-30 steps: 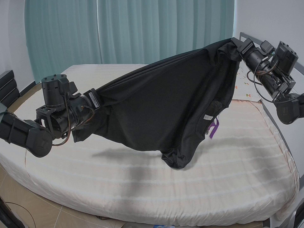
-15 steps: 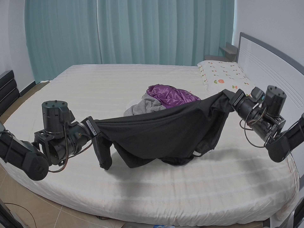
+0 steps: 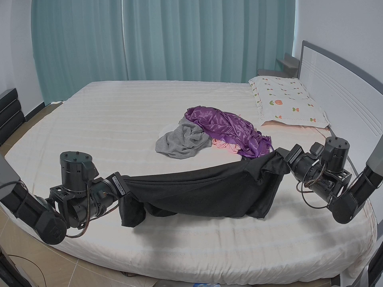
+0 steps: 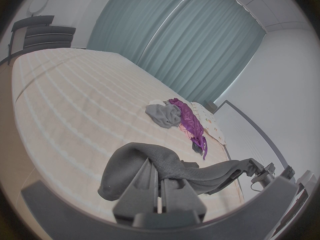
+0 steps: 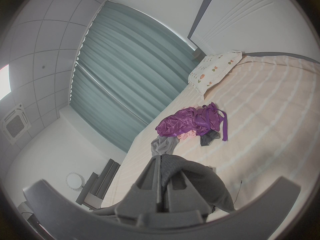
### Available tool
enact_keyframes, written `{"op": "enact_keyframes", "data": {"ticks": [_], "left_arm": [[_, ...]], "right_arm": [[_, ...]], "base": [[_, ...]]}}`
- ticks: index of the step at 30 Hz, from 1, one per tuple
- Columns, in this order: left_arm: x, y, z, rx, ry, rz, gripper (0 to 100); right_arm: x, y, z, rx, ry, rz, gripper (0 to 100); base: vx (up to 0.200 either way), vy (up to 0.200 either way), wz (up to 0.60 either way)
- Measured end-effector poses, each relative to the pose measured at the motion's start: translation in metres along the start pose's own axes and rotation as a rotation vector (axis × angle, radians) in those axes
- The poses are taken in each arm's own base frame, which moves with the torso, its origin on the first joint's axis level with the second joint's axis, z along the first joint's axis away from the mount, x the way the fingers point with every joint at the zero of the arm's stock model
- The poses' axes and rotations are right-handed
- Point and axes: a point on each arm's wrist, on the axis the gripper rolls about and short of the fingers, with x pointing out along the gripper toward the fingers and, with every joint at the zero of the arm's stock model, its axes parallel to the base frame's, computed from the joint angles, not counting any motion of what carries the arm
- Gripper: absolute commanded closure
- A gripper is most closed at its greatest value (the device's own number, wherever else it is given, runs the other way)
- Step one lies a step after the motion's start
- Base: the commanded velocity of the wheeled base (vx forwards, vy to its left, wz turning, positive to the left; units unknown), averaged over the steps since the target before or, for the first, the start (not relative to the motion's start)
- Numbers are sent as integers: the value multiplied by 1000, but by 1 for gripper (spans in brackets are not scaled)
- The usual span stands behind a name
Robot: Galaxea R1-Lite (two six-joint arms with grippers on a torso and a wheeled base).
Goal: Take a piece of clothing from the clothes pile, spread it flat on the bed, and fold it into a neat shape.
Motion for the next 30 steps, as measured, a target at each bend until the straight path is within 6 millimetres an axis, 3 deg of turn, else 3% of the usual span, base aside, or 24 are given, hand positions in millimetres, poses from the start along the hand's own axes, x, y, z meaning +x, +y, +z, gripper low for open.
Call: {"op": "enact_keyframes", "data": {"ticks": [3,12,30], "left_arm": [[-1,4,-6,4,19,11,100],[-3,8,-14,-1,47,25,100],[-5,4,-10,-9,4,-6,100]], "right_arm": [[-3,1,-3,-1,12,-2,100],[-16,8,-10,-12,35,9,100],[-26,17,-14,-59,29,18,100]], "base": [[0,0,0],[-200,0,0],[0,0,0]]}}
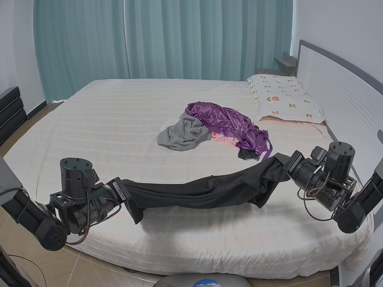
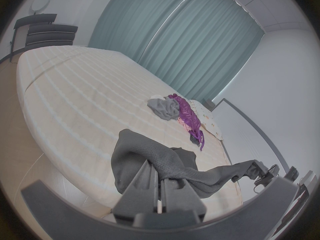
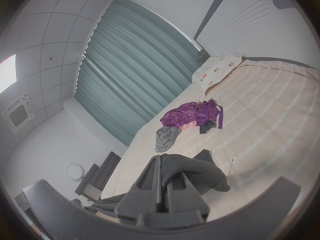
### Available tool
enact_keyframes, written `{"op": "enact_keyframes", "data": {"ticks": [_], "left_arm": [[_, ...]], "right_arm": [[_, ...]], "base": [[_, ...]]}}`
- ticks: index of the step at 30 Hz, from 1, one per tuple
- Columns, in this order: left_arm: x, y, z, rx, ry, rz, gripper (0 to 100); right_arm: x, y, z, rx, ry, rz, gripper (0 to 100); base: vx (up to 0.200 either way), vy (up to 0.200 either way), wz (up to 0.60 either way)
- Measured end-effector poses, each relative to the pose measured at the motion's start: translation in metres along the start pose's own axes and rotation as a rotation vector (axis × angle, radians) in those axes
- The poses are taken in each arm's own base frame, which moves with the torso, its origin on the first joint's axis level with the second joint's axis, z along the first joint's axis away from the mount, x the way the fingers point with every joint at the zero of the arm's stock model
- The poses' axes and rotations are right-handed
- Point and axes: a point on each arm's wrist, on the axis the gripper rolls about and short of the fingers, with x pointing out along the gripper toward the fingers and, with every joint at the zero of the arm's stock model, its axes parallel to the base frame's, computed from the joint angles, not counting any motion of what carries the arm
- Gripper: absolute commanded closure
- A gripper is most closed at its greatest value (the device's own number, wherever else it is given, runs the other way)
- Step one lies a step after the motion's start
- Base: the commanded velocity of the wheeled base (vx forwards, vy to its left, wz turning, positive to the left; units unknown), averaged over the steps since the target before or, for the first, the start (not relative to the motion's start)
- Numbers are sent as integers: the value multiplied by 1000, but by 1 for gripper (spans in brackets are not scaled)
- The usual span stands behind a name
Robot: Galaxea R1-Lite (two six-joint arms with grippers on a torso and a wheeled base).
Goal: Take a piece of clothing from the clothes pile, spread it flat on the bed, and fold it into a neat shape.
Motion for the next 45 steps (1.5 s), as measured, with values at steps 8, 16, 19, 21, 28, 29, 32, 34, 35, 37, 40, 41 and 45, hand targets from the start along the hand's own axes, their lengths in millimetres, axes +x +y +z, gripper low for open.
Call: {"op": "enact_keyframes", "data": {"ticks": [8,16,19,21,28,29,32,34,35,37,40,41,45], "left_arm": [[-3,-1,5,-43,-24,-13,100],[-4,-2,7,-41,-35,-23,100],[-4,-3,8,-41,-39,-27,100],[-5,-3,8,-39,-41,-28,100],[-5,-3,9,-37,-44,-30,100],[-5,-3,9,-37,-45,-30,100],[-5,-3,9,-38,-45,-30,100],[-5,-3,9,-38,-45,-30,100],[-5,-3,9,-38,-45,-30,100],[-5,-4,9,-38,-46,-31,100],[-6,-4,10,-38,-50,-34,100],[-6,-4,10,-38,-51,-35,100],[-7,-5,11,-39,-55,-37,100]], "right_arm": [[0,1,0,-1,-3,3,100],[-1,3,3,-11,-25,18,100],[-1,3,3,-13,-34,16,100],[-1,3,4,-13,-35,15,100],[0,2,5,-11,-40,13,100],[0,2,5,-11,-40,12,100],[1,1,5,-10,-41,10,100],[1,1,5,-10,-42,11,100],[1,1,6,-9,-43,12,100],[1,1,6,-8,-46,11,100],[1,1,7,-7,-52,15,100],[1,2,8,-7,-57,19,100],[1,2,8,-7,-67,28,100]], "base": [[0,200,0],[0,200,0],[0,200,0],[0,200,0],[0,200,0],[0,200,0],[0,200,0],[0,200,0],[0,200,0],[0,200,0],[0,200,0],[0,200,0],[0,200,0]]}}
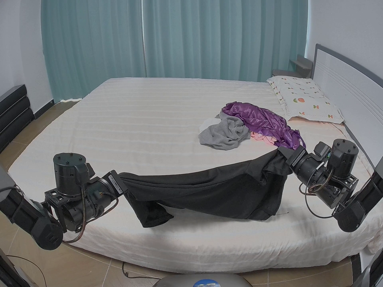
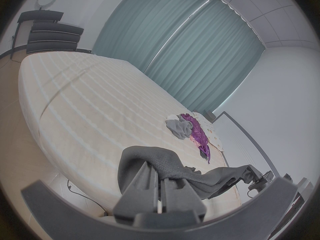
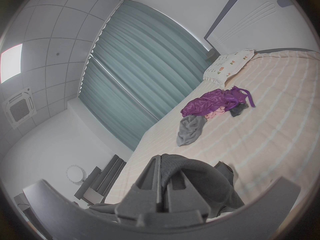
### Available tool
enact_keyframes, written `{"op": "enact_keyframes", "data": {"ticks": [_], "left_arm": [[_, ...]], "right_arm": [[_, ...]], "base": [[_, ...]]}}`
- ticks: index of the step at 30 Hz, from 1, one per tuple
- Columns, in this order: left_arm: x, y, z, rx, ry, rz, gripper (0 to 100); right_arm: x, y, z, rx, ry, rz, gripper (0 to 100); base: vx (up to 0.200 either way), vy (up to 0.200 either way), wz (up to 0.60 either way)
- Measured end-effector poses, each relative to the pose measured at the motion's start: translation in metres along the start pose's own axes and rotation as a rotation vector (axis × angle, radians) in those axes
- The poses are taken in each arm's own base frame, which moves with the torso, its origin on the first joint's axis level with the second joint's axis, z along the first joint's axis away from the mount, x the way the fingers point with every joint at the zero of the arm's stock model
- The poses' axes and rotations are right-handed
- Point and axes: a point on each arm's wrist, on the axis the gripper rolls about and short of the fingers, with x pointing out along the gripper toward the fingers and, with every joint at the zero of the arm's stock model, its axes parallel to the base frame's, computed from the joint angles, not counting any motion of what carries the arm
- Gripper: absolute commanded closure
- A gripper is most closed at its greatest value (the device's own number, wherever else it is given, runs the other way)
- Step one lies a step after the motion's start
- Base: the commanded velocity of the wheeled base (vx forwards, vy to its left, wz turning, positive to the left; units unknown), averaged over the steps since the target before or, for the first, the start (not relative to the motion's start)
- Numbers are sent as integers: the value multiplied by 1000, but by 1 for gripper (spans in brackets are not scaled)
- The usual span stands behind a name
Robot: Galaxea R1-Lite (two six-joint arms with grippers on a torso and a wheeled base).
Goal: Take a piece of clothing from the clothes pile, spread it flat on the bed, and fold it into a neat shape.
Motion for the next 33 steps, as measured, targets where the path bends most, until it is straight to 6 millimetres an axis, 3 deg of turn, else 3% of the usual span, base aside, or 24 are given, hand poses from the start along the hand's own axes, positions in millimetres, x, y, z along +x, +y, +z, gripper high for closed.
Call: {"op": "enact_keyframes", "data": {"ticks": [30,33], "left_arm": [[0,-1,5,-5,-21,0,100],[-1,-1,6,-5,-25,-4,100]], "right_arm": [[-5,5,4,0,-14,19,100],[-5,5,4,0,-16,20,100]], "base": [[0,200,0],[0,0,0]]}}
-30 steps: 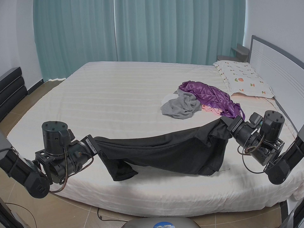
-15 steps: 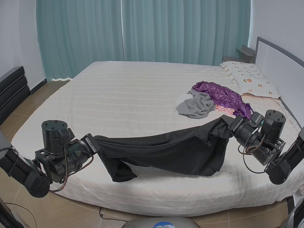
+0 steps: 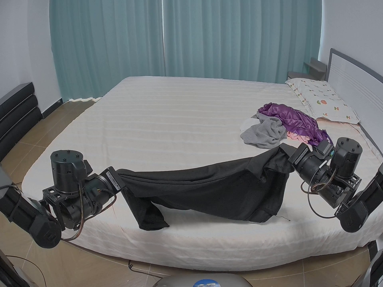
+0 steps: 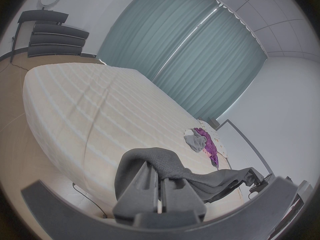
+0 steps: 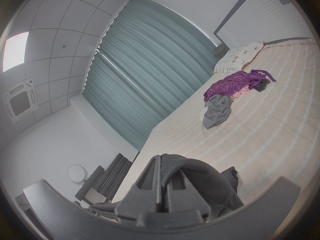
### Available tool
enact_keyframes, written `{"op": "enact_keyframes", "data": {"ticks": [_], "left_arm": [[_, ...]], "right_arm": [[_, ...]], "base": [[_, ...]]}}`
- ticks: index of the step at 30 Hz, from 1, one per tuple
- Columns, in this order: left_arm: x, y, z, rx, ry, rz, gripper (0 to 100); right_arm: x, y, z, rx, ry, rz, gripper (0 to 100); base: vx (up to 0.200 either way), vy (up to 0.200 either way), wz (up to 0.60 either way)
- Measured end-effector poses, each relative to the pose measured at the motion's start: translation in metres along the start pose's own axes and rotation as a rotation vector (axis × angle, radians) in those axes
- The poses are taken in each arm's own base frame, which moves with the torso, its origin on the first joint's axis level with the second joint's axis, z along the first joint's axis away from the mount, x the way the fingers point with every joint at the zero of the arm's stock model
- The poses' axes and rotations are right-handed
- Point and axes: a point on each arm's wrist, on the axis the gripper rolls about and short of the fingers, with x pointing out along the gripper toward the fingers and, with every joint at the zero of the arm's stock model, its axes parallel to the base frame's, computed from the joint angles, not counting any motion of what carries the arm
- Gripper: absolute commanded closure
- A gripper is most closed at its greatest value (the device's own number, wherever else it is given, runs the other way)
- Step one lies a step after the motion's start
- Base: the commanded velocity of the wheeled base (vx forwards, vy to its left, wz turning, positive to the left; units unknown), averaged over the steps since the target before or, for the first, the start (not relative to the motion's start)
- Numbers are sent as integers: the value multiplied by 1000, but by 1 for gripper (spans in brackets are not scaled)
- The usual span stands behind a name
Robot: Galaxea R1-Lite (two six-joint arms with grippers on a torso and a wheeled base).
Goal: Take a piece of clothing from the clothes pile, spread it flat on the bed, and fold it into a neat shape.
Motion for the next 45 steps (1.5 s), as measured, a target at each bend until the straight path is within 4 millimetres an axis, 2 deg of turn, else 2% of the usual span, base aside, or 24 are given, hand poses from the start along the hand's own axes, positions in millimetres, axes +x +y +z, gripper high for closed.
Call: {"op": "enact_keyframes", "data": {"ticks": [9,21,27,36,42,45], "left_arm": [[-2,-1,-1,2,3,-6,100],[-5,-2,-2,6,7,-12,100],[-12,-6,4,1,-15,-34,100],[-30,-15,15,12,-68,-82,100],[-47,-23,28,44,-136,-125,100],[-52,-29,36,50,-169,-149,100]], "right_arm": [[-3,0,0,0,1,1,100],[-14,3,0,-8,11,4,100],[-26,11,10,-22,-19,34,100],[-52,32,32,-66,-96,110,100],[-78,52,51,-104,-130,158,100],[-86,64,64,-109,-159,186,100]], "base": [[0,0,0],[-200,0,0],[-200,0,0],[0,0,0],[0,0,0],[0,0,0]]}}
